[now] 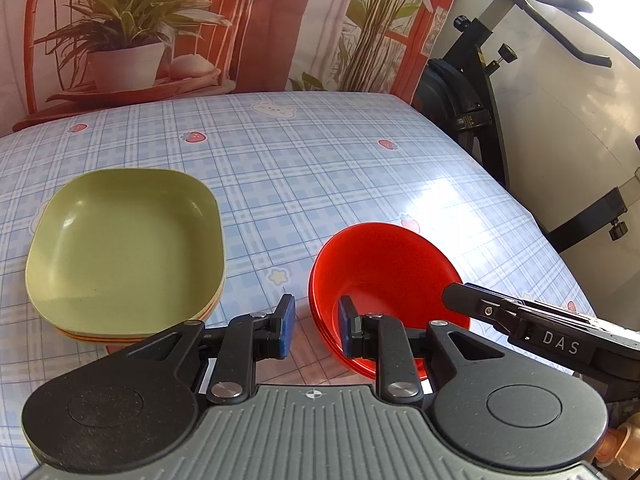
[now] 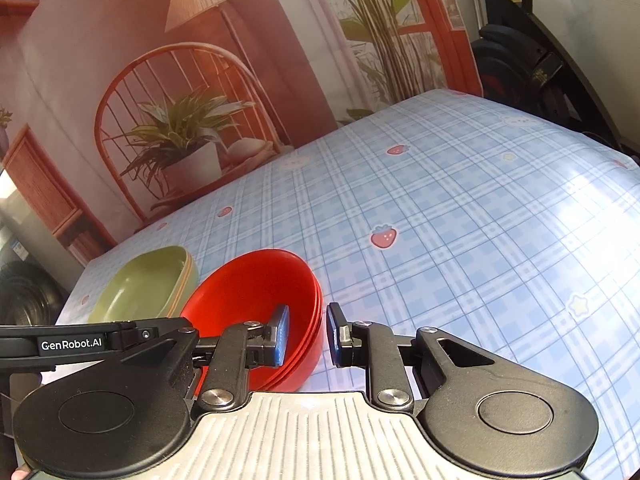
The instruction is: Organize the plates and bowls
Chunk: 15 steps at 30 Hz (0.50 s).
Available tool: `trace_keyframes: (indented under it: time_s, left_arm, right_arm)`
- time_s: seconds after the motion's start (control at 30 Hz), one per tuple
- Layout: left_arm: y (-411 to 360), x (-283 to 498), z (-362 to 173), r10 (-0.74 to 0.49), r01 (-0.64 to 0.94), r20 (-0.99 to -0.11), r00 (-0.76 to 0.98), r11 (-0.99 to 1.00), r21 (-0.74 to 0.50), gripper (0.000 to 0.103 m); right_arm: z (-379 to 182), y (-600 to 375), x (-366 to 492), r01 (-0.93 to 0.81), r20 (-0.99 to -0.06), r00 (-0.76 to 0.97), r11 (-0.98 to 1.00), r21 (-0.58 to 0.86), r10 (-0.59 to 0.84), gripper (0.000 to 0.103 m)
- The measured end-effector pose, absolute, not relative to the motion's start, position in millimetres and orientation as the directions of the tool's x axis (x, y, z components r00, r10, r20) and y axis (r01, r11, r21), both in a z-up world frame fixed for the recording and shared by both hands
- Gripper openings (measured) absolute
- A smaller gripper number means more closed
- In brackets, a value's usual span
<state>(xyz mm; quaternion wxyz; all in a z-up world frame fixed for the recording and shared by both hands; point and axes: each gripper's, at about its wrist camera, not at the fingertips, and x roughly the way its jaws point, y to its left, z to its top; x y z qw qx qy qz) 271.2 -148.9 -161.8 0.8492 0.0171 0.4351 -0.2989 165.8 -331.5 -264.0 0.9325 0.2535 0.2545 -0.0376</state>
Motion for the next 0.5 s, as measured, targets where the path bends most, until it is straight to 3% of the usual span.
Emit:
trace_keyframes:
  time_s: [0.5]
  left_arm:
    - [-159.8, 270.0, -182.5, -0.501, 0.514, -0.770, 0.395, 0.815, -0.267, 0.024]
  right_arm:
    - [-276.5, -336.0, 176.6, 0.183, -0.500, 0.860, 0.850, 0.493, 0.105, 0.019]
